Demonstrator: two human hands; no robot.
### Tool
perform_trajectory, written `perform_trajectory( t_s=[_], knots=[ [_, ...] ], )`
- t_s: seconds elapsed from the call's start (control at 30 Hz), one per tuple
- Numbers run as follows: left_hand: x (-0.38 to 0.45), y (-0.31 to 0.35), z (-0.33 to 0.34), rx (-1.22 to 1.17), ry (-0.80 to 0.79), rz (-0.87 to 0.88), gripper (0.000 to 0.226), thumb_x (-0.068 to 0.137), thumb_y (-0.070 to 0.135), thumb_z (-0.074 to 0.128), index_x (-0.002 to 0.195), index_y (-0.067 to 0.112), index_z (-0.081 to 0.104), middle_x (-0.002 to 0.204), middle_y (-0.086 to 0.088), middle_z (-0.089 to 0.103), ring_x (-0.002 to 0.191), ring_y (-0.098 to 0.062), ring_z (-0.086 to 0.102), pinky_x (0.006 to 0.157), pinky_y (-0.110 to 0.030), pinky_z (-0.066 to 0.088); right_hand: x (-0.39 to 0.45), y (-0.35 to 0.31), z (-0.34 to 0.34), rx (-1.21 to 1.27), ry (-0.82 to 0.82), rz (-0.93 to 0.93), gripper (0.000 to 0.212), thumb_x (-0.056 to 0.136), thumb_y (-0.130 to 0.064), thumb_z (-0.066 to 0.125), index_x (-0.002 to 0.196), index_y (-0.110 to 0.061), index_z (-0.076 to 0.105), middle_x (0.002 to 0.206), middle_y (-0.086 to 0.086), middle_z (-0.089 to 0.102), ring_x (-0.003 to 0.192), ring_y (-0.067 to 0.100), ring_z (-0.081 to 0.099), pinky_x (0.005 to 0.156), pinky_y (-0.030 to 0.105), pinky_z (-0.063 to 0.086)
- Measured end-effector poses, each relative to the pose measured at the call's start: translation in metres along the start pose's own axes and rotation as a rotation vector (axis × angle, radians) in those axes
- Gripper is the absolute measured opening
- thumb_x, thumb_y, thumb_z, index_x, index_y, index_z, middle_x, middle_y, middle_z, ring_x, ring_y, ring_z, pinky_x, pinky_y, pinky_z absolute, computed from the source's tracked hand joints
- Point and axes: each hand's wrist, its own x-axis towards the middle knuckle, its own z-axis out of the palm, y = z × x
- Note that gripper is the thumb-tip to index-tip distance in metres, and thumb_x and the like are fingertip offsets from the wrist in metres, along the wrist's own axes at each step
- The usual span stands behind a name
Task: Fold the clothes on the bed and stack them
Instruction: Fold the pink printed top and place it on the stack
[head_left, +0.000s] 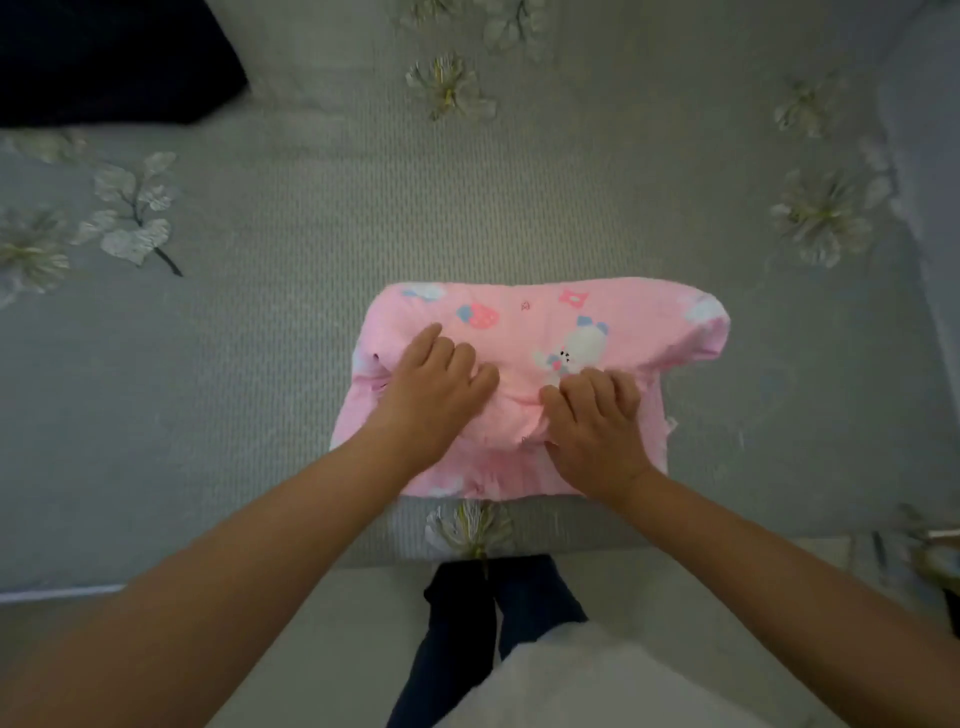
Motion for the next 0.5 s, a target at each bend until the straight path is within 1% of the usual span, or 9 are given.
perform_trajectory(
  t_s=[0.07, 0.1, 0.17, 0.23, 0.3, 0.37, 0.4, 0.43, 0.5],
  knots=[
    [-0.026, 0.018, 0.021, 0.029, -0.037, 0.006, 0.03, 0.048, 0.008, 0.07, 0.074, 0.015, 0.059, 0.06, -0.003, 0.06, 0.056, -0.022, 0.06, 0.066, -0.03, 0.05, -0.028, -0.018, -0.002, -0.005, -0.077, 0.017, 0.019, 0.076, -0.016, 0.059, 0.09, -0.008, 0.05, 0.102, 0.013, 0.064, 0.103, 0.03, 0.044, 0.089, 0.045, 0.032],
    [-0.038, 0.028, 0.03, 0.022, -0.043, -0.005, 0.038, 0.047, 0.008, 0.07, 0.08, 0.015, 0.052, 0.069, -0.005, 0.066, 0.065, -0.026, 0.065, 0.068, -0.031, 0.049, -0.037, -0.025, -0.003, -0.024, -0.127, 0.022, 0.024, 0.072, -0.018, 0.067, 0.09, -0.007, 0.056, 0.105, 0.015, 0.067, 0.108, 0.033, 0.047, 0.09, 0.048, 0.032],
    [-0.055, 0.043, 0.039, -0.021, -0.107, -0.056, 0.041, 0.046, 0.005, 0.072, 0.081, 0.013, 0.052, 0.093, -0.013, 0.071, 0.09, -0.035, 0.067, 0.07, -0.037, 0.053, -0.052, -0.034, -0.003, -0.07, -0.239, 0.013, 0.049, 0.054, -0.023, 0.083, 0.095, -0.007, 0.062, 0.111, 0.016, 0.066, 0.109, 0.039, 0.056, 0.09, 0.047, 0.034],
    [-0.061, 0.05, 0.038, -0.077, -0.23, -0.094, 0.039, 0.035, 0.003, 0.081, 0.069, 0.008, 0.062, 0.105, -0.019, 0.068, 0.098, -0.04, 0.063, 0.069, -0.043, 0.054, -0.063, -0.039, -0.004, -0.086, -0.326, -0.012, 0.078, 0.046, -0.027, 0.086, 0.112, -0.01, 0.049, 0.119, 0.014, 0.062, 0.11, 0.038, 0.058, 0.091, 0.047, 0.033],
    [-0.063, 0.049, 0.038, -0.114, -0.291, -0.129, 0.04, 0.028, 0.0, 0.082, 0.062, 0.006, 0.062, 0.105, -0.02, 0.067, 0.095, -0.04, 0.064, 0.067, -0.045, 0.054, -0.07, -0.039, -0.004, -0.112, -0.37, -0.007, 0.095, 0.043, -0.032, 0.086, 0.123, -0.013, 0.038, 0.132, 0.012, 0.053, 0.123, 0.036, 0.046, 0.095, 0.05, 0.032],
    [-0.064, 0.048, 0.041, -0.125, -0.308, -0.146, 0.042, 0.024, -0.001, 0.082, 0.062, 0.003, 0.063, 0.102, -0.021, 0.068, 0.091, -0.04, 0.066, 0.066, -0.053, 0.053, -0.07, -0.039, -0.002, -0.123, -0.431, 0.035, 0.099, 0.047, -0.036, 0.084, 0.129, -0.016, 0.033, 0.145, 0.014, 0.03, 0.14, 0.036, 0.011, 0.099, 0.061, 0.032],
    [-0.064, 0.047, 0.042, -0.113, -0.325, -0.143, 0.045, 0.023, 0.0, 0.083, 0.063, 0.002, 0.064, 0.102, -0.021, 0.068, 0.091, -0.039, 0.066, 0.067, -0.059, 0.05, -0.069, -0.04, -0.001, -0.117, -0.474, 0.052, 0.101, 0.046, -0.038, 0.084, 0.132, -0.018, 0.034, 0.145, 0.016, 0.024, 0.141, 0.037, 0.002, 0.094, 0.066, 0.031],
    [-0.063, 0.046, 0.044, -0.096, -0.35, -0.14, 0.048, 0.023, 0.003, 0.085, 0.067, 0.001, 0.065, 0.105, -0.021, 0.067, 0.093, -0.039, 0.065, 0.069, -0.065, 0.045, -0.067, -0.039, 0.001, -0.104, -0.539, 0.061, 0.106, 0.039, -0.041, 0.087, 0.132, -0.019, 0.041, 0.144, 0.018, 0.029, 0.139, 0.039, 0.011, 0.089, 0.069, 0.032],
    [-0.064, 0.046, 0.05, -0.057, -0.427, -0.117, 0.063, 0.036, 0.021, 0.09, 0.091, 0.0, 0.067, 0.123, -0.021, 0.058, 0.11, -0.036, 0.058, 0.08, -0.072, 0.034, -0.066, -0.038, 0.006, -0.044, -0.694, 0.058, 0.116, 0.015, -0.051, 0.088, 0.122, -0.018, 0.059, 0.13, 0.019, 0.052, 0.122, 0.041, 0.046, 0.078, 0.068, 0.04]
  ],
)
